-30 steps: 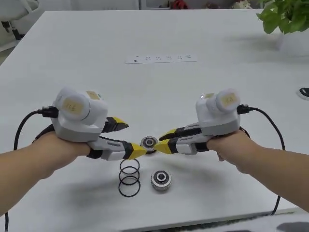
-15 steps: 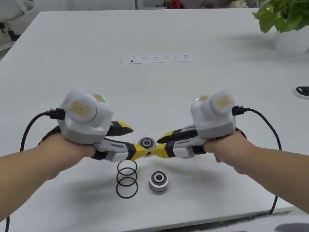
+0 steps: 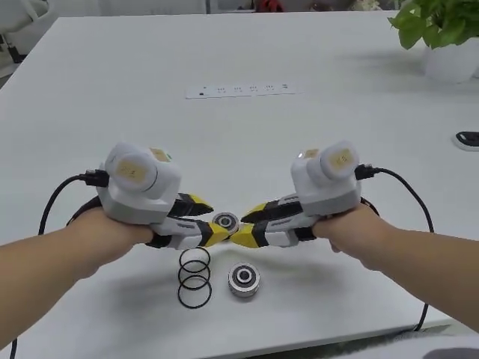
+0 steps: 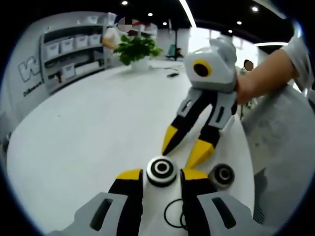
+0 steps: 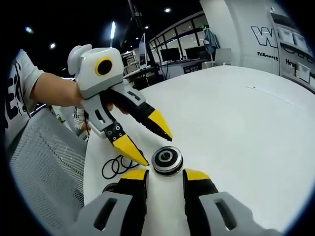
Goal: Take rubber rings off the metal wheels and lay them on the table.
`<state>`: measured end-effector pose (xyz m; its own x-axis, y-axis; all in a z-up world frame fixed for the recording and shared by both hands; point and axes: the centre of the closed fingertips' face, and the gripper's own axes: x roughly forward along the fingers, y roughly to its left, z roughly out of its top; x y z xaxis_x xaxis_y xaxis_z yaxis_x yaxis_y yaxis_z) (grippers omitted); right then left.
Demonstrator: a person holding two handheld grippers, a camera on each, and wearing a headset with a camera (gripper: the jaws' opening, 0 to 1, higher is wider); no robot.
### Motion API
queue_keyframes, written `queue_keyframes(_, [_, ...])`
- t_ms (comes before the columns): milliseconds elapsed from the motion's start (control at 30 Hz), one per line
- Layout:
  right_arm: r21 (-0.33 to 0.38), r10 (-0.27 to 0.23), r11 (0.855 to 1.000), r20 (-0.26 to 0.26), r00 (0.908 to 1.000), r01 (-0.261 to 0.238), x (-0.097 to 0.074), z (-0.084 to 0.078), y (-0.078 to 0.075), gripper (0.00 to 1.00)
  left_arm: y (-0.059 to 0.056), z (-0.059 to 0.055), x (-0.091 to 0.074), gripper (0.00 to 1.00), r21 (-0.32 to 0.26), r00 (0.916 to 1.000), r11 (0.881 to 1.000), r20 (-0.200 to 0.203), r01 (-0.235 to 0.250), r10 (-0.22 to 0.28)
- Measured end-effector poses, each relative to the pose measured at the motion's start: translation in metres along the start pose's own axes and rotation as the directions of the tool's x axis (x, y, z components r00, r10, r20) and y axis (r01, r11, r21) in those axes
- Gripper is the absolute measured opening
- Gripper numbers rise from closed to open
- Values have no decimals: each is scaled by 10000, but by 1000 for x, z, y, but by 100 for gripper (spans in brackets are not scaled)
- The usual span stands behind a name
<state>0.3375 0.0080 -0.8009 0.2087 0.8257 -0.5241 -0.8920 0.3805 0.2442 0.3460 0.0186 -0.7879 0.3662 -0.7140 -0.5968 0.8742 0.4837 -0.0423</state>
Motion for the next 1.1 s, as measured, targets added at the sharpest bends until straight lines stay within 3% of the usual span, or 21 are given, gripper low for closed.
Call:
queue_keyframes(600, [-71, -9, 10000, -22, 10000, 9, 2, 0, -2, 26, -1, 2, 9, 16, 245, 10000, 9997, -12, 25, -25])
queue_keyframes(1100, [-179, -200, 9996, 76, 9998, 201, 9, -1, -2, 26, -4, 3, 9, 14, 288, 9999, 9995, 99, -95, 92])
